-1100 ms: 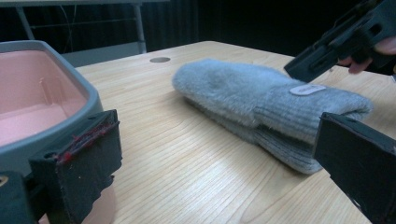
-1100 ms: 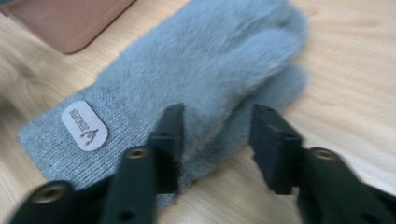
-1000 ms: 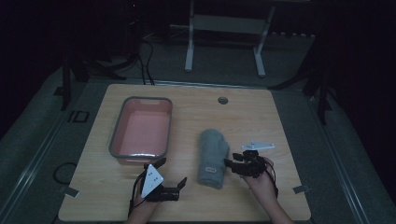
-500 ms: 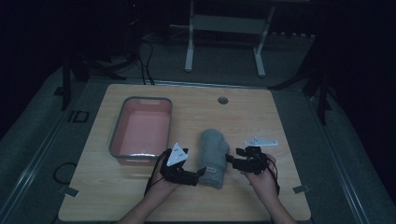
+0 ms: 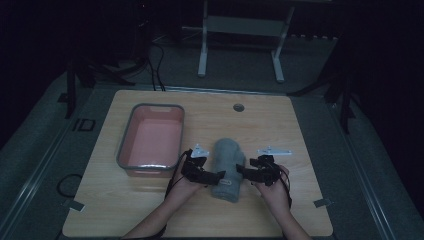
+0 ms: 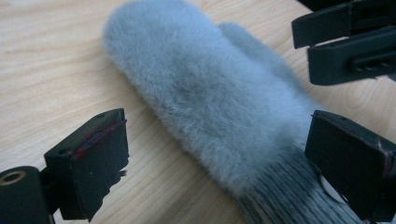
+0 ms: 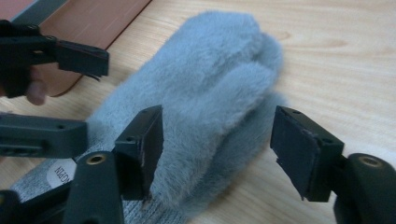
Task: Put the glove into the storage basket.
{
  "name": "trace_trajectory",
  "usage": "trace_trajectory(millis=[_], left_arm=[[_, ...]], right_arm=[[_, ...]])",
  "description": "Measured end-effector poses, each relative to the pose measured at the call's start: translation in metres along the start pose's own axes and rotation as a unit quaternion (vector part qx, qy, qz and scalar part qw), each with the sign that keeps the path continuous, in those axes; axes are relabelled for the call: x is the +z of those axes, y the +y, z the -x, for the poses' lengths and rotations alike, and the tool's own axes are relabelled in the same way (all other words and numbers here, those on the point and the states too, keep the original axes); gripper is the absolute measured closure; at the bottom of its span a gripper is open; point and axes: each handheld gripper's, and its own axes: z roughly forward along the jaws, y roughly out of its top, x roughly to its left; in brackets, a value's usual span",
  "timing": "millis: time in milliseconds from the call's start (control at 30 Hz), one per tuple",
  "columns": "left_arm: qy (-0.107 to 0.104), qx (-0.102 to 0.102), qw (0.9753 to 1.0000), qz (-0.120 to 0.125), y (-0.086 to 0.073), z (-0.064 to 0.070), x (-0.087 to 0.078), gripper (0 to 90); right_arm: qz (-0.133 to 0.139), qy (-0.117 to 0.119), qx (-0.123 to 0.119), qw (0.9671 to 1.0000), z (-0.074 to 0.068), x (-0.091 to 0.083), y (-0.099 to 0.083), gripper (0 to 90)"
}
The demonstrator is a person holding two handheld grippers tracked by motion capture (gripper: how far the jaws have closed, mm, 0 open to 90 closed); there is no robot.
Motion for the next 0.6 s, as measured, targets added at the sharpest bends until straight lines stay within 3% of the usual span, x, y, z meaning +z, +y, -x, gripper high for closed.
trace_trajectory(millis=[300, 400, 600], left_arm=[[-0.025, -0.012, 0.9993, -0.024, 0.0, -0.003, 0.013, 16.2], [-0.041, -0.023, 0.9985, -0.027, -0.001, -0.002, 0.02, 19.1], [-0.047, -0.031, 0.9976, -0.041, 0.001, -0.001, 0.032, 22.5]], right_arm=[[-0.044, 0.004, 0.021, 0.9988, 0.006, 0.017, -0.013, 30.6], [-0.047, 0.014, 0.03, 0.9983, 0.007, 0.021, -0.016, 34.4], [-0.053, 0.041, 0.039, 0.997, 0.012, 0.027, -0.02, 47.1]])
